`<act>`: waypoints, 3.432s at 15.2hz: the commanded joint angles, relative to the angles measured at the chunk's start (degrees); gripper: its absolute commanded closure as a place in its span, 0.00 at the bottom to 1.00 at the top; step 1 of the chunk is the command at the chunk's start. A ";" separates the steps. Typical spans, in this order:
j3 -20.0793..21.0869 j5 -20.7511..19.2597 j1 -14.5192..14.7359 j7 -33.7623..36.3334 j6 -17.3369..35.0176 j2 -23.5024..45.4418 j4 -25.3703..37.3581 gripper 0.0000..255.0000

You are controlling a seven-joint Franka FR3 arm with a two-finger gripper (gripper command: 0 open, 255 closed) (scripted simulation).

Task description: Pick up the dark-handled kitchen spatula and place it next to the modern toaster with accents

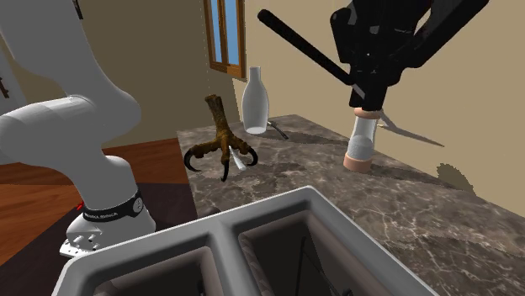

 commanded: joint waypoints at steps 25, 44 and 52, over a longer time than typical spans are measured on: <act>-0.14 -0.12 -0.10 0.82 19.98 1.19 -18.78 1.00; -0.28 0.31 -0.27 0.93 34.11 7.35 -26.79 1.00; -0.28 0.31 -0.27 0.93 34.11 7.35 -26.79 0.00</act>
